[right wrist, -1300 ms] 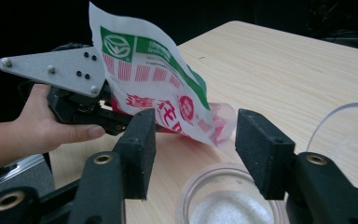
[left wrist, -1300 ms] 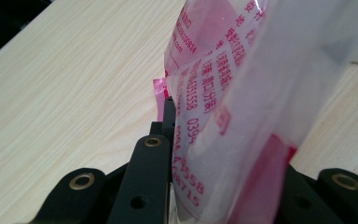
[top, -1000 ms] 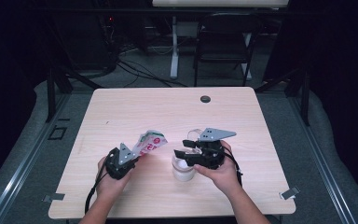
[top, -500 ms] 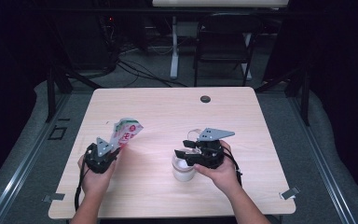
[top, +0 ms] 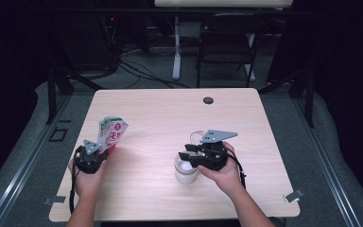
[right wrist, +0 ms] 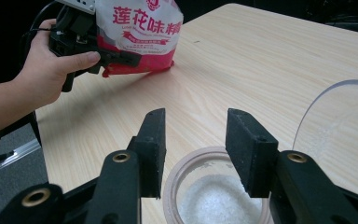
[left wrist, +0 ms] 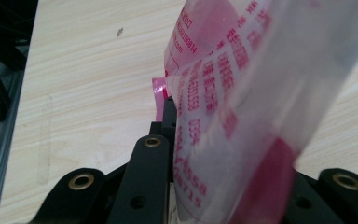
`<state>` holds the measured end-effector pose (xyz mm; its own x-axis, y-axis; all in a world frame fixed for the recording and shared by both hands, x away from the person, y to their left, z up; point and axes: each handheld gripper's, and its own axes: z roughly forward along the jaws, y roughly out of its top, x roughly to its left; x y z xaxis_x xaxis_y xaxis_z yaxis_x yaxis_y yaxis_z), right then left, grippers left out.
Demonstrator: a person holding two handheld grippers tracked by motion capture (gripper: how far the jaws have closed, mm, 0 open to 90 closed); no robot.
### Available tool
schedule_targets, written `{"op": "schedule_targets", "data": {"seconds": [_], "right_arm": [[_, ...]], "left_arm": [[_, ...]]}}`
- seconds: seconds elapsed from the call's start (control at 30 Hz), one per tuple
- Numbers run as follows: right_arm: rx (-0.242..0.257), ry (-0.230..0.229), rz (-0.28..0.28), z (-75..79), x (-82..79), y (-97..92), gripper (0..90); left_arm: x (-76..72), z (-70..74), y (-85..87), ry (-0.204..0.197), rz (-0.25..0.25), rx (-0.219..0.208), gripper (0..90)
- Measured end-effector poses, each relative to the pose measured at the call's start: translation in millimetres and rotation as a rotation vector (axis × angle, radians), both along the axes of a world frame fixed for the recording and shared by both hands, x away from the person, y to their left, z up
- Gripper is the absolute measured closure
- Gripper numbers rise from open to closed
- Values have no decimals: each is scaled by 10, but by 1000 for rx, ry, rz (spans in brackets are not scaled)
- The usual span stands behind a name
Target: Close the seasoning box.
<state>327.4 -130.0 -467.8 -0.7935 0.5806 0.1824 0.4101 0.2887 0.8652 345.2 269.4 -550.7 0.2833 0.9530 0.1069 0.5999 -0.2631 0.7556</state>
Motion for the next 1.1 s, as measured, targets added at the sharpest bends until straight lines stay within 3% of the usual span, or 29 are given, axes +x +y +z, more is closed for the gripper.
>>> {"op": "schedule_targets", "data": {"seconds": [0.3,0.47,0.63,0.77,1.1], "right_arm": [[7,2,-10,1,16,-16,586],[-4,-6,-15,-8,31,5,570],[0,-7,-12,-9,42,30,541],[-1,-5,-10,-4,50,40,512],[23,8,-6,-3,71,62,484]], "left_arm": [[-12,-37,21,21,13,-25,772],[-46,-32,13,13,15,-24,673],[-96,-18,4,-23,33,-44,542],[-133,-3,-29,-41,11,-30,452],[-145,-13,-96,-36,-25,-20,410]]}}
